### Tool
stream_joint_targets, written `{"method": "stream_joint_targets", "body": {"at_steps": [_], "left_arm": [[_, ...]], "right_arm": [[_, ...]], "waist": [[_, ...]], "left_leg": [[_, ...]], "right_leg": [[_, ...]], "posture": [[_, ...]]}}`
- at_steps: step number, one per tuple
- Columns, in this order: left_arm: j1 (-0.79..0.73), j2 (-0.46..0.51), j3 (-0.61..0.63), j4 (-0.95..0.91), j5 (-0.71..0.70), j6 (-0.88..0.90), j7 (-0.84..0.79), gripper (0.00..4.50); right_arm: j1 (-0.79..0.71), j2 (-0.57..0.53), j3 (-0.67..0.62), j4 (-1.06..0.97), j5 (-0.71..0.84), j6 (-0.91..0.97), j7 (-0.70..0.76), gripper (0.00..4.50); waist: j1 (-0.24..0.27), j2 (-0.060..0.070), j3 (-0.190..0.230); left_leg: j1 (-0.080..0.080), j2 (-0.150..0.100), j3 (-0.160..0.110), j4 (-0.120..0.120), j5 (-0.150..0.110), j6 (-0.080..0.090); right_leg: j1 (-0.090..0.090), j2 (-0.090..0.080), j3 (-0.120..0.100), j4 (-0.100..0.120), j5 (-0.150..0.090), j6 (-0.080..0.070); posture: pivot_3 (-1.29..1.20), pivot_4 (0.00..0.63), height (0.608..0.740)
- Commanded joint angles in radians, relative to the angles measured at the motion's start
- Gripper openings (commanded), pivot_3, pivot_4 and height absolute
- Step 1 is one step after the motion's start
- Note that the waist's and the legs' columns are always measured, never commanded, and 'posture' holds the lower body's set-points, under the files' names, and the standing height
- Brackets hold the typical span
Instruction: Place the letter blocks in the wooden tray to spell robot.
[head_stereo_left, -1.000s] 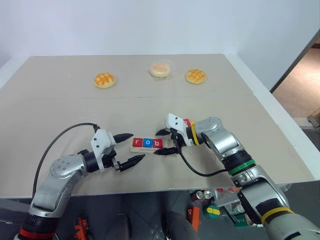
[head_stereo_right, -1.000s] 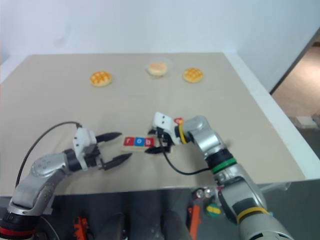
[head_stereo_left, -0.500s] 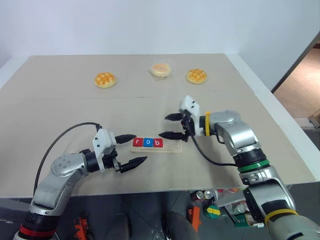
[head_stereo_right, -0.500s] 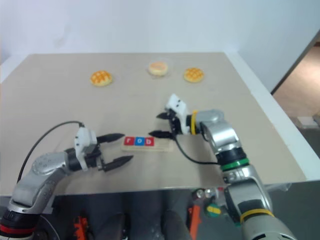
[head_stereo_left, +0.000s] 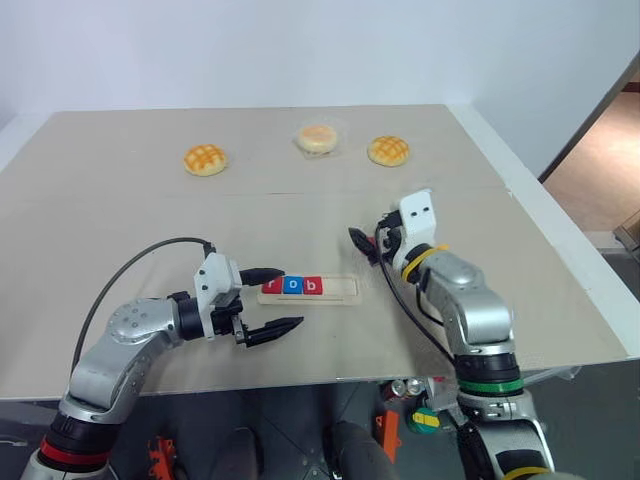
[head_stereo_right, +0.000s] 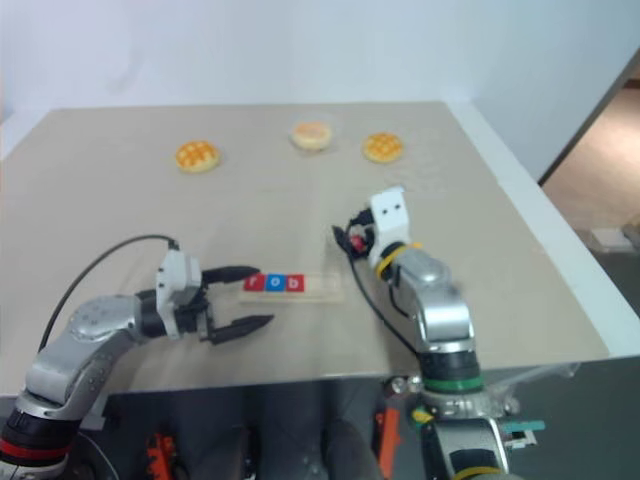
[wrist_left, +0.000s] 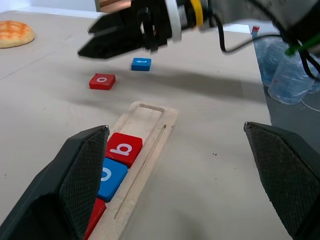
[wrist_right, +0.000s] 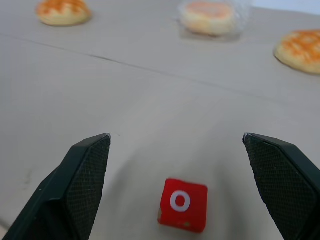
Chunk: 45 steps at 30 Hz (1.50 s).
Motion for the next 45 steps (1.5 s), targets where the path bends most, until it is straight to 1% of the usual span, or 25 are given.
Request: {"method": "stream_joint_targets", "body": {"at_steps": [1, 5, 13, 18, 21, 22, 23, 27, 28, 31, 35, 40, 43, 45], "left_arm": [[-0.017, -0.003, -0.006, -0.029, -0.021, -0.002, -0.011, 4.50], [-0.019, -0.001, -0.023, -0.034, -0.015, -0.011, -0.019, 4.50], [-0.017, 0.003, -0.031, -0.035, -0.012, -0.019, -0.015, 4.50], [-0.018, 0.004, -0.035, -0.030, -0.006, -0.025, -0.015, 4.50], [-0.021, 0.003, -0.037, -0.025, -0.002, -0.026, -0.013, 4.50], [-0.021, 0.003, -0.037, -0.025, -0.001, -0.026, -0.013, 4.50], [-0.021, 0.003, -0.037, -0.025, -0.001, -0.026, -0.012, 4.50], [-0.017, 0.003, -0.035, -0.028, 0.001, -0.025, -0.007, 4.50], [-0.016, 0.003, -0.036, -0.028, 0.002, -0.025, -0.006, 4.50], [-0.015, 0.001, -0.038, -0.030, 0.004, -0.023, -0.003, 4.50], [-0.011, 0.001, -0.043, -0.028, 0.008, -0.024, -0.002, 4.50], [-0.003, 0.002, -0.040, -0.029, 0.010, -0.024, -0.003, 4.50], [-0.004, 0.003, -0.041, -0.028, 0.010, -0.023, -0.006, 4.50], [-0.007, 0.005, -0.045, -0.018, 0.016, -0.030, -0.015, 4.50]], "right_arm": [[0.011, 0.023, 0.016, -0.013, -0.037, -0.036, -0.076, 4.40], [0.023, 0.036, 0.029, 0.038, -0.062, -0.056, -0.121, 4.40], [0.028, 0.063, 0.008, 0.105, -0.040, -0.062, -0.144, 4.40], [0.004, 0.082, 0.023, 0.146, -0.041, -0.077, -0.151, 4.40], [-0.005, 0.098, 0.021, 0.177, -0.041, -0.086, -0.167, 3.58], [-0.006, 0.100, 0.022, 0.181, -0.042, -0.087, -0.168, 3.19], [-0.006, 0.102, 0.021, 0.183, -0.045, -0.086, -0.175, 2.94], [-0.001, 0.114, 0.015, 0.177, -0.044, -0.076, -0.194, 1.51], [0.001, 0.119, 0.011, 0.174, -0.044, -0.075, -0.205, 1.23], [0.008, 0.130, 0.006, 0.162, -0.047, -0.077, -0.234, 1.23], [0.049, 0.165, 0.004, 0.064, -0.043, -0.067, -0.283, 1.23], [0.162, 0.148, 0.031, -0.161, -0.037, -0.006, -0.266, 1.23], [0.201, 0.130, 0.029, -0.255, -0.026, 0.045, -0.251, 1.23], [0.259, 0.100, 0.044, -0.378, -0.001, 0.118, -0.212, 1.23]], "waist": [[0.000, 0.000, 0.000], [0.000, 0.000, 0.000], [0.000, 0.000, 0.000], [-0.001, 0.000, 0.000], [-0.001, 0.000, 0.000], [-0.001, 0.000, 0.000], [-0.001, 0.000, 0.000], [0.000, 0.000, 0.000], [0.000, 0.000, 0.000], [0.000, 0.000, 0.000], [0.000, 0.000, 0.000], [0.001, 0.000, 0.000], [0.002, 0.000, 0.000], [0.002, 0.000, 0.000]], "left_leg": [[0.000, 0.000, 0.000, 0.000, 0.000, 0.000], [-0.001, -0.001, 0.001, 0.001, 0.000, 0.000], [-0.001, 0.000, 0.000, 0.001, 0.000, 0.000], [0.000, 0.000, 0.000, 0.001, 0.000, 0.000], [0.000, 0.000, 0.000, 0.001, 0.000, 0.000], [0.000, 0.000, 0.000, 0.001, 0.000, 0.000], [0.000, 0.000, 0.000, 0.001, 0.000, 0.000], [-0.001, 0.000, 0.000, 0.001, 0.000, 0.000], [-0.001, 0.000, 0.000, 0.001, 0.000, 0.000], [-0.001, 0.000, 0.000, 0.001, 0.000, 0.000], [-0.001, 0.000, 0.000, 0.001, 0.000, 0.000], [-0.003, 0.000, 0.000, 0.000, 0.000, 0.000], [-0.003, 0.000, 0.000, 0.001, 0.000, 0.000], [-0.003, 0.000, 0.000, 0.001, 0.000, 0.000]], "right_leg": [[0.000, 0.000, 0.000, 0.000, 0.000, 0.000], [0.000, -0.001, 0.001, 0.000, 0.000, 0.001], [0.000, 0.000, 0.001, 0.000, 0.000, 0.001], [0.000, 0.000, 0.000, 0.000, 0.000, 0.000], [0.000, 0.000, 0.000, 0.000, 0.001, 0.000], [0.000, 0.000, 0.000, 0.000, 0.001, 0.000], [0.000, 0.000, 0.000, 0.000, 0.001, 0.000], [0.000, 0.000, 0.001, 0.000, 0.000, 0.001], [0.000, 0.000, 0.001, 0.000, 0.000, 0.001], [0.000, 0.000, 0.000, 0.000, 0.000, 0.001], [0.000, 0.000, 0.000, 0.000, 0.000, 0.000], [-0.002, 0.000, 0.000, -0.001, 0.000, 0.001], [-0.002, 0.000, 0.000, -0.001, 0.000, 0.001], [-0.002, 0.000, 0.000, -0.001, 0.000, 0.000]], "posture": [[0.00, 0.150, 0.739], [0.00, 0.150, 0.739], [0.00, 0.150, 0.739], [0.00, 0.150, 0.739], [0.00, 0.150, 0.739], [0.00, 0.150, 0.739], [0.00, 0.150, 0.739], [0.00, 0.150, 0.739], [0.00, 0.150, 0.739], [0.00, 0.150, 0.739], [0.00, 0.150, 0.739], [0.00, 0.150, 0.739], [0.00, 0.150, 0.739], [0.00, 0.150, 0.739]]}}
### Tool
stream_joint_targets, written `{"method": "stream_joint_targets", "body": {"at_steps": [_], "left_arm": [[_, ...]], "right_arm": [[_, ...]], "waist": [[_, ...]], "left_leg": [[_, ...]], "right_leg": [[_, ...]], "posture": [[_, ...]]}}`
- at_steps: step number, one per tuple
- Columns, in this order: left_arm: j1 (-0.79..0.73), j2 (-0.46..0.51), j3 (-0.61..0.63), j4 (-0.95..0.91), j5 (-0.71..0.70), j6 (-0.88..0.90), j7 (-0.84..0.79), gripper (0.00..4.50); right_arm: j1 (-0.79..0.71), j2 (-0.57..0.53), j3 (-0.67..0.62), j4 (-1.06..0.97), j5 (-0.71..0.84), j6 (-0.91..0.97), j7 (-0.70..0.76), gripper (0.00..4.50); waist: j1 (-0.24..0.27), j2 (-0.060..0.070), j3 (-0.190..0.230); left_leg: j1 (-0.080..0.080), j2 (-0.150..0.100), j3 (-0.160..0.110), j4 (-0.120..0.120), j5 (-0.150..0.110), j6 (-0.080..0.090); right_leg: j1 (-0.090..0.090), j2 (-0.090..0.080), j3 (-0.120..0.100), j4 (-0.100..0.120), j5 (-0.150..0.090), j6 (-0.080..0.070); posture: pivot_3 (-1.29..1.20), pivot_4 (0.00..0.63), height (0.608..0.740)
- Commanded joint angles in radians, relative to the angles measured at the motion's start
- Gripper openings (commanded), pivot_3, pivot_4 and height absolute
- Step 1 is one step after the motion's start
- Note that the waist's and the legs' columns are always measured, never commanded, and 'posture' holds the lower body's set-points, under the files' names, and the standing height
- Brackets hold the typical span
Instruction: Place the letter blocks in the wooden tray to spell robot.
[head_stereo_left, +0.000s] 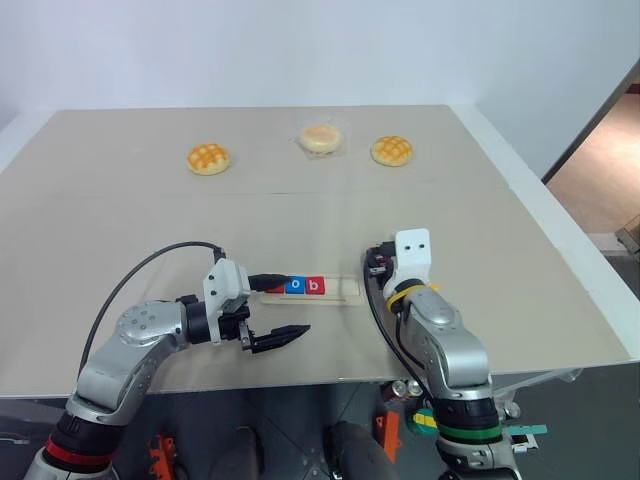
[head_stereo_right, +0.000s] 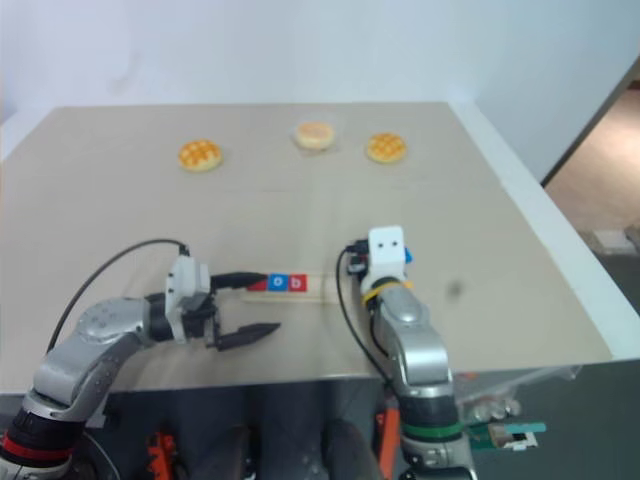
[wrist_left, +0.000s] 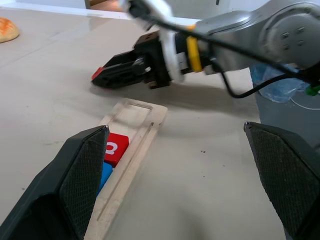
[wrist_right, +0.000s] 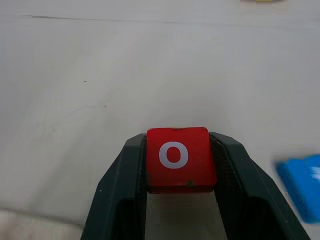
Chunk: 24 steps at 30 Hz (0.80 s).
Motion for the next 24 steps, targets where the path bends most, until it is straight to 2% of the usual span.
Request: {"method": "stream_joint_targets", "body": {"at_steps": [1, 8, 24], "left_arm": [[-0.006, 0.006, -0.002, -0.014, 0.005, -0.024, -0.014, 4.50], [-0.013, 0.005, -0.004, -0.005, 0.010, -0.025, -0.023, 4.50], [-0.015, 0.016, -0.001, -0.008, 0.014, -0.025, -0.029, 4.50]], "right_arm": [[0.068, -0.041, 0.022, -0.220, 0.051, 0.102, 0.062, 1.23], [0.228, -0.082, 0.068, -0.418, 0.098, 0.247, 0.096, 1.23], [0.248, -0.042, 0.051, -0.404, 0.084, 0.255, 0.021, 1.23]], "waist": [[0.000, 0.000, 0.000], [0.001, 0.000, 0.000], [-0.001, -0.001, -0.001]], "left_leg": [[0.000, 0.000, 0.000, 0.000, 0.000, 0.000], [0.000, 0.000, -0.001, 0.000, 0.000, 0.000], [0.001, 0.000, 0.000, 0.001, 0.000, 0.000]], "right_leg": [[0.000, 0.000, 0.000, 0.000, 0.000, 0.000], [0.001, 0.000, -0.001, 0.000, -0.002, -0.004], [0.001, 0.000, -0.001, 0.000, -0.002, -0.004]], "posture": [[0.00, 0.150, 0.739], [0.00, 0.150, 0.739], [0.00, 0.150, 0.739]]}}
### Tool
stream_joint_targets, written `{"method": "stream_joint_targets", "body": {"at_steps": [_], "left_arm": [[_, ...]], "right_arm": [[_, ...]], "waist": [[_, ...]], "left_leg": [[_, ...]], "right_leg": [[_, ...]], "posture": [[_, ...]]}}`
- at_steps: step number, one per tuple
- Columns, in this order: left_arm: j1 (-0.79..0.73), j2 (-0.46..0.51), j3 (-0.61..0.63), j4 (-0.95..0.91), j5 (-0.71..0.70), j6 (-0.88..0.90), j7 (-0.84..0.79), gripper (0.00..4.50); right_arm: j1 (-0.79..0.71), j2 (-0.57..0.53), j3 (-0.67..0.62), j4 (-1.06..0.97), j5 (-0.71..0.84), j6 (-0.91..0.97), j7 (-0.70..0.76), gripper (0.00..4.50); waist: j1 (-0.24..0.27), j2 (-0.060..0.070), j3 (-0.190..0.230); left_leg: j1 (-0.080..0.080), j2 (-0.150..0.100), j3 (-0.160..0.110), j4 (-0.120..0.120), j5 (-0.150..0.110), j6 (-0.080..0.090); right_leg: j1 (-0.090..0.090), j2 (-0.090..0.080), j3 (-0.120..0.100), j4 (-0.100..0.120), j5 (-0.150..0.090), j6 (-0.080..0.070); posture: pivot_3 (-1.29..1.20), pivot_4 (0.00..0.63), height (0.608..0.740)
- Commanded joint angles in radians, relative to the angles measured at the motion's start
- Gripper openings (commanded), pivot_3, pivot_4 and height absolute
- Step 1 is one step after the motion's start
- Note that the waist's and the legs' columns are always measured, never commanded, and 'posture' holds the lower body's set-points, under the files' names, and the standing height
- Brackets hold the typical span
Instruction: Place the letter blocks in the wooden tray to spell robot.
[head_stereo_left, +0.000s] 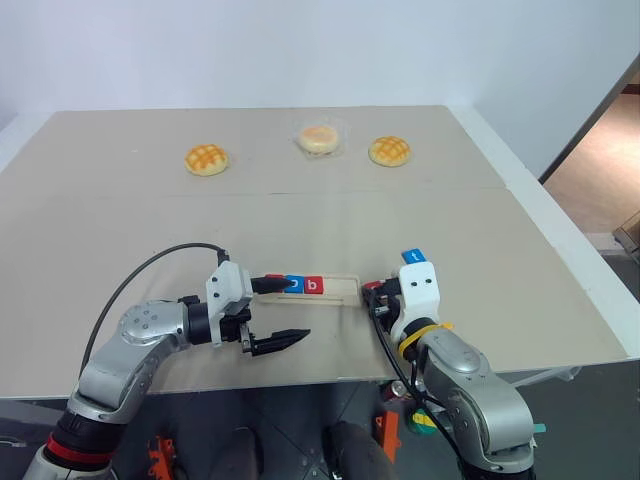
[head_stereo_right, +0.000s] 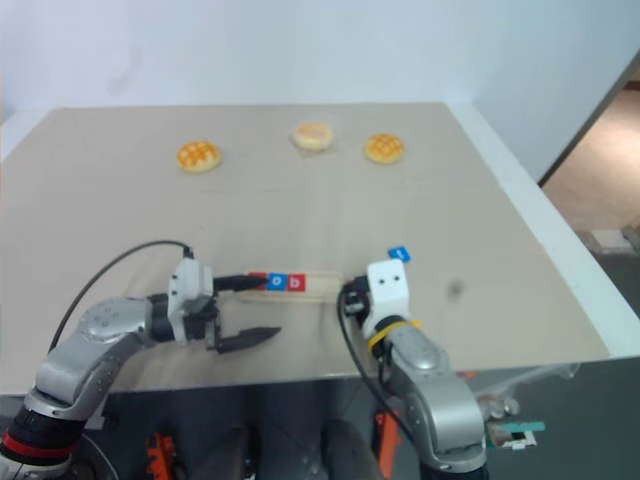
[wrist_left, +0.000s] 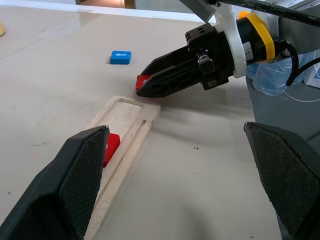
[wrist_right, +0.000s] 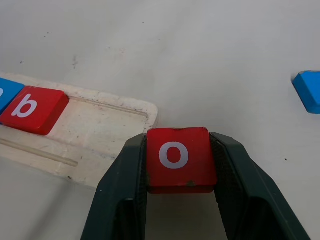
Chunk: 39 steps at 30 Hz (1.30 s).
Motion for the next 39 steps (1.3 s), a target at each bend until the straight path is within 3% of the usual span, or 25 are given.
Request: {"method": "stream_joint_targets", "body": {"at_steps": [1, 13, 14, 20, 21, 27, 32, 39], "left_arm": [[-0.008, 0.009, 0.013, -0.021, -0.002, -0.020, -0.007, 4.50], [-0.018, 0.009, 0.010, -0.013, 0.002, -0.025, -0.012, 4.50], [-0.017, 0.010, 0.010, -0.014, 0.002, -0.026, -0.011, 4.50], [-0.012, 0.013, 0.010, -0.019, 0.001, -0.026, -0.010, 4.50], [-0.014, 0.012, 0.010, -0.018, 0.002, -0.027, -0.010, 4.50], [-0.023, 0.006, 0.004, -0.010, 0.004, -0.036, -0.016, 4.50], [-0.040, -0.004, -0.010, 0.003, 0.010, -0.048, -0.026, 4.50], [-0.052, -0.008, -0.023, -0.014, -0.006, -0.032, -0.033, 4.50]], "right_arm": [[0.026, -0.001, -0.018, -0.045, 0.002, -0.005, -0.010, 1.23], [0.068, 0.030, -0.042, -0.045, 0.031, -0.008, -0.011, 1.23], [0.071, 0.027, -0.046, -0.049, 0.036, -0.006, -0.006, 2.27], [0.042, -0.017, -0.114, -0.102, 0.077, 0.009, 0.030, 4.37], [0.025, -0.038, -0.140, -0.108, 0.096, 0.017, 0.051, 4.47], [-0.046, -0.294, -0.260, -0.039, 0.213, -0.008, 0.294, 4.47], [-0.159, -0.547, -0.161, 0.233, 0.197, -0.275, 0.622, 4.47], [-0.395, -0.597, 0.036, 0.702, 0.128, -0.688, 1.027, 4.47]], "waist": [[0.001, 0.000, 0.000], [0.001, -0.001, -0.001], [0.001, -0.001, -0.001], [0.001, -0.001, -0.001], [0.001, -0.001, -0.001], [0.002, -0.001, -0.001], [-0.002, -0.002, -0.001], [-0.005, -0.002, 0.000]], "left_leg": [[0.000, 0.000, 0.000, 0.000, 0.000, 0.000], [0.000, 0.000, 0.000, 0.000, 0.000, 0.000], [0.000, 0.000, 0.000, 0.000, 0.000, 0.000], [0.000, 0.000, 0.000, 0.000, 0.000, 0.000], [0.000, 0.000, 0.000, 0.001, 0.000, 0.000], [0.000, -0.001, 0.000, 0.001, 0.000, 0.000], [0.002, -0.001, 0.001, 0.001, 0.000, 0.000], [0.004, -0.001, 0.001, 0.000, 0.000, 0.000]], "right_leg": [[0.000, 0.000, 0.000, 0.000, 0.000, 0.000], [0.000, 0.000, 0.000, 0.000, 0.000, 0.000], [0.000, 0.000, 0.000, 0.000, 0.000, 0.000], [0.000, 0.000, 0.000, 0.000, 0.000, 0.000], [0.000, -0.001, 0.000, 0.000, 0.000, 0.000], [0.001, 0.000, 0.000, 0.000, 0.000, 0.000], [0.002, 0.000, 0.000, 0.000, 0.000, 0.000], [0.004, 0.001, 0.000, 0.000, 0.001, 0.000]], "posture": [[0.00, 0.150, 0.739], [0.00, 0.150, 0.739], [0.00, 0.150, 0.739], [0.00, 0.150, 0.739], [0.00, 0.150, 0.739], [0.00, 0.150, 0.739], [0.00, 0.150, 0.739], [0.00, 0.150, 0.739]]}}
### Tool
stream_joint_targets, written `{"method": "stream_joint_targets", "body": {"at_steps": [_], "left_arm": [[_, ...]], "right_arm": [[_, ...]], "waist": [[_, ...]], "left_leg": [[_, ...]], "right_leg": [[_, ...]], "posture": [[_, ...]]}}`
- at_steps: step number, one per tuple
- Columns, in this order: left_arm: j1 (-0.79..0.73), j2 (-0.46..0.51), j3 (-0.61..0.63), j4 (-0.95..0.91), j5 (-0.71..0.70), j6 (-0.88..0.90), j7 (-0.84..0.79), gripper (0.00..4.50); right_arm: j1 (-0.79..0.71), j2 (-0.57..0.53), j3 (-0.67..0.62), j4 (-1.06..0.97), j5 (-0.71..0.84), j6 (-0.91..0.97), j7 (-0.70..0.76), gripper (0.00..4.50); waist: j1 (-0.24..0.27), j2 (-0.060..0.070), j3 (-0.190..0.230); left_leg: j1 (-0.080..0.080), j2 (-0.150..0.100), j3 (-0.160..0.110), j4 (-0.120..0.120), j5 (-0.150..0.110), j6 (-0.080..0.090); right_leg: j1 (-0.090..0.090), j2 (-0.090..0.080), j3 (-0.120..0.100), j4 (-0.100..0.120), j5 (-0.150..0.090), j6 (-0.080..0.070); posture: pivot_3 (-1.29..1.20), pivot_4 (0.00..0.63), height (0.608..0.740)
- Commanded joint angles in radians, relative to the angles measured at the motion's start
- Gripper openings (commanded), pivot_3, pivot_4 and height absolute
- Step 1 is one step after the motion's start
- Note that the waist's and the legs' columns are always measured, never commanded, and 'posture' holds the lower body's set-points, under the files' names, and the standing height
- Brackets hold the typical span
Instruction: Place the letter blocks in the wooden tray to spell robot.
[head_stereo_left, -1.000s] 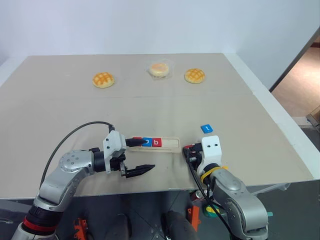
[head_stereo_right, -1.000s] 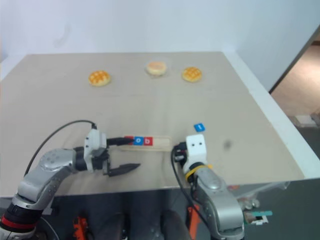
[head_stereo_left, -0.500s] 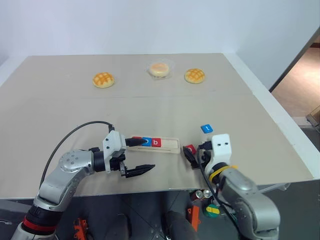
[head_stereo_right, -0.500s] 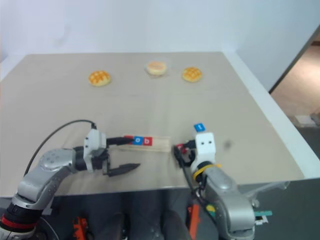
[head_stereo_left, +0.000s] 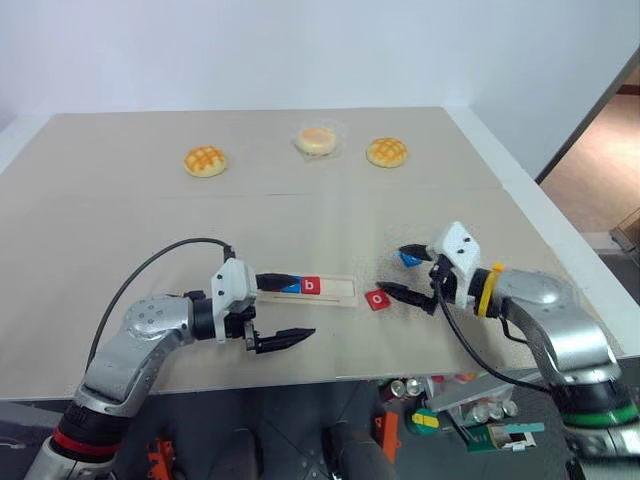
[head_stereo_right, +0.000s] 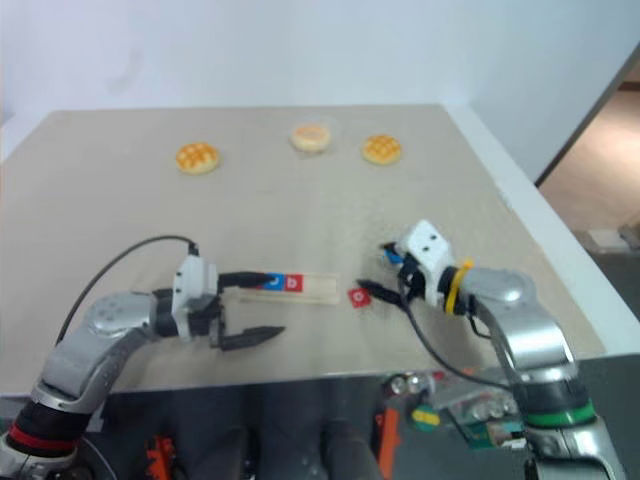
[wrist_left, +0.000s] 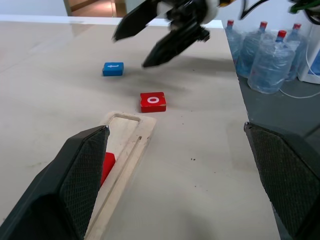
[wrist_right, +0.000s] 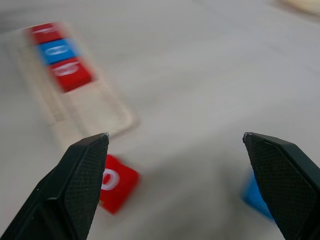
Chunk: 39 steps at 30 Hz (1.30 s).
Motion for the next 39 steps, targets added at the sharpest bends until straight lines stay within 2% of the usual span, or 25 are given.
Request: {"method": "stream_joint_targets", "body": {"at_steps": [1, 5, 10, 21, 22, 24, 25, 27, 32, 39], "left_arm": [[-0.008, 0.002, 0.004, -0.033, -0.014, 0.001, -0.005, 4.50], [0.003, 0.011, 0.016, -0.050, -0.019, 0.011, 0.007, 4.50], [0.021, 0.018, 0.027, -0.071, -0.025, 0.022, 0.024, 4.50], [0.014, 0.009, 0.024, -0.090, -0.033, 0.044, 0.044, 4.50], [0.013, 0.010, 0.024, -0.090, -0.033, 0.044, 0.045, 4.50], [0.014, 0.012, 0.025, -0.090, -0.031, 0.045, 0.046, 4.50], [0.014, 0.013, 0.025, -0.089, -0.031, 0.045, 0.046, 4.50], [0.014, 0.017, 0.024, -0.087, -0.029, 0.044, 0.046, 4.50], [0.017, 0.020, 0.023, -0.085, -0.028, 0.042, 0.047, 4.50], [0.016, 0.020, 0.017, -0.074, -0.022, 0.037, 0.043, 4.50]], "right_arm": [[-0.093, -0.023, 0.065, 0.177, -0.024, -0.173, 0.197, 4.47], [-0.176, -0.027, 0.117, 0.331, -0.046, -0.273, 0.348, 4.47], [-0.210, -0.030, 0.123, 0.390, -0.043, -0.284, 0.429, 4.47], [-0.221, 0.030, 0.125, 0.491, -0.088, -0.365, 0.405, 4.47], [-0.219, 0.035, 0.125, 0.498, -0.092, -0.379, 0.402, 4.22], [-0.216, 0.042, 0.125, 0.501, -0.094, -0.385, 0.398, 4.22], [-0.215, 0.046, 0.125, 0.502, -0.095, -0.388, 0.398, 3.77], [-0.200, 0.051, 0.122, 0.488, -0.087, -0.376, 0.402, 3.27], [-0.172, 0.044, 0.114, 0.460, -0.078, -0.364, 0.405, 1.62], [-0.119, 0.029, 0.094, 0.383, -0.054, -0.310, 0.385, 1.57]], "waist": [[0.001, 0.000, 0.000], [0.007, 0.000, 0.000], [0.008, 0.000, 0.000], [0.007, 0.001, 0.000], [0.008, 0.001, 0.000], [0.008, 0.001, 0.000], [0.008, 0.001, 0.000], [0.008, 0.001, 0.000], [0.008, 0.001, 0.000], [0.008, 0.001, 0.000]], "left_leg": [[0.000, 0.000, 0.000, 0.000, 0.000, 0.000], [-0.001, 0.000, 0.000, 0.000, 0.000, 0.000], [-0.001, 0.000, 0.000, 0.000, 0.000, 0.000], [-0.001, 0.000, 0.000, 0.001, 0.000, 0.000], [0.000, 0.000, 0.000, 0.001, 0.000, 0.000], [0.000, 0.000, 0.000, 0.001, 0.000, 0.000], [0.000, 0.000, 0.000, 0.001, 0.000, 0.000], [0.000, 0.000, 0.000, 0.001, 0.000, 0.000], [0.000, 0.000, 0.000, 0.001, 0.000, 0.000], [0.001, 0.000, 0.000, 0.001, 0.000, 0.000]], "right_leg": [[0.000, 0.000, 0.000, 0.000, 0.001, 0.001], [0.000, 0.000, 0.000, 0.000, 0.001, 0.005], [0.000, 0.000, 0.000, 0.000, 0.002, 0.005], [0.000, 0.000, 0.000, 0.000, 0.003, 0.005], [0.000, 0.000, 0.000, 0.000, 0.003, 0.005], [0.000, 0.000, 0.000, 0.000, 0.003, 0.005], [0.000, 0.000, 0.000, 0.000, 0.003, 0.005], [0.000, 0.000, 0.000, 0.000, 0.003, 0.005], [0.001, 0.000, 0.000, 0.000, 0.003, 0.005], [0.003, 0.000, 0.000, 0.000, 0.002, 0.005]], "posture": [[0.00, 0.150, 0.739], [0.00, 0.150, 0.739], [0.00, 0.150, 0.739], [0.00, 0.150, 0.739], [0.00, 0.150, 0.739], [0.00, 0.150, 0.739], [0.00, 0.150, 0.739], [0.00, 0.150, 0.739], [0.00, 0.150, 0.739], [0.00, 0.150, 0.739]]}}
